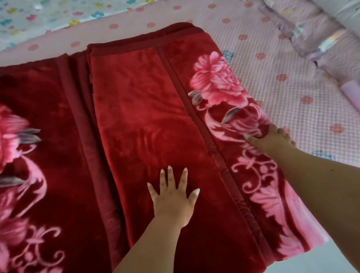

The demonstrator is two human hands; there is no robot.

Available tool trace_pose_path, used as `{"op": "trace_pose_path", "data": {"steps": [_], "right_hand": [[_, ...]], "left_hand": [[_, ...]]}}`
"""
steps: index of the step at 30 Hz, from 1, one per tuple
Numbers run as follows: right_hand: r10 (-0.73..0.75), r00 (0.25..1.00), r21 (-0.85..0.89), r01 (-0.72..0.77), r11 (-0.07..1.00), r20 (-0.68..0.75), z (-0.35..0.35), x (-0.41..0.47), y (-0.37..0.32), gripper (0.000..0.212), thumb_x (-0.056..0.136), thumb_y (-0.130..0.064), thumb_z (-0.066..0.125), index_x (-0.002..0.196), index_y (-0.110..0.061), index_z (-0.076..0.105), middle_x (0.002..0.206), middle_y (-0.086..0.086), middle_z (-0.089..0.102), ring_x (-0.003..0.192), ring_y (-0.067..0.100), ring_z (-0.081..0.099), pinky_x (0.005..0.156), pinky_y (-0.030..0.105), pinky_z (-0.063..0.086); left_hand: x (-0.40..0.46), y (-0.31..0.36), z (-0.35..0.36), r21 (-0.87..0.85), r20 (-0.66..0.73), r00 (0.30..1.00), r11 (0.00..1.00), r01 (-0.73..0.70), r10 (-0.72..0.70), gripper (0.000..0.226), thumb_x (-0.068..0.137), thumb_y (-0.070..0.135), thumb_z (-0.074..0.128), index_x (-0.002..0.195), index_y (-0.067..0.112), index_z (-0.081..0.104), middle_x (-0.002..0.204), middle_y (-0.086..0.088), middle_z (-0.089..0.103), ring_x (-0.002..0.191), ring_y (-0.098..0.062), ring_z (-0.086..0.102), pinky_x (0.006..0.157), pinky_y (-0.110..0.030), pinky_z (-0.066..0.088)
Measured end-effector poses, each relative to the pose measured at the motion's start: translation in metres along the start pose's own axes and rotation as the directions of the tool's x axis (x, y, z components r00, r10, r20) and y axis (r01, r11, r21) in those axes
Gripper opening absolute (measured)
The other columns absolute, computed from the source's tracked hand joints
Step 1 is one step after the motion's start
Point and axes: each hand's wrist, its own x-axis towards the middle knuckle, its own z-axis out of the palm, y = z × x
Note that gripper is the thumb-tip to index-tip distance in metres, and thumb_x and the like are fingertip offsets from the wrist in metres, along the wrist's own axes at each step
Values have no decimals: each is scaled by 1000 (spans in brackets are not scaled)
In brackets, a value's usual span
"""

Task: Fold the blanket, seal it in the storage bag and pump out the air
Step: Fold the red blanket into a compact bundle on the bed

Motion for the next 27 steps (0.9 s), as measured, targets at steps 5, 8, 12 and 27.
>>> {"op": "trace_pose_path", "data": {"steps": [5,8,12,27], "right_hand": [[87,981,389,-150,909,175,-4,14,7,114,57,-65,80,141,-1,38,135,17,53,121,36,53,102,40,44],[51,967,453,-162,877,248,-16,13,2,100,61,-52,85,137,-2,44,131,18,55,115,36,56,95,40,46],[-98,893,639,-234,733,440,-43,-5,-9,80,57,-38,87,125,-9,58,109,16,70,98,33,67,94,43,51],[-656,744,929,142,343,128,-56,-231,-223,49,66,-7,78,113,1,62,101,15,70,90,28,69,82,40,57]], "left_hand": [[2,1,3,7,-24,1000,1000,11,-11,66,92,67,4,144,38,-25,156,-7,-27,142,-26,-28,112,-61,-13],[0,2,0,-1,-12,1000,1000,15,-15,65,93,66,6,146,38,-22,157,-6,-25,143,-25,-27,113,-60,-13],[-5,1,-11,-101,3,1000,995,27,-26,61,96,62,10,150,39,-9,160,-2,-17,146,-22,-21,115,-57,-10],[-85,-103,-102,-870,17,999,-493,-4,-38,57,94,63,30,129,28,58,126,-2,65,116,-21,59,100,-42,46]]}}
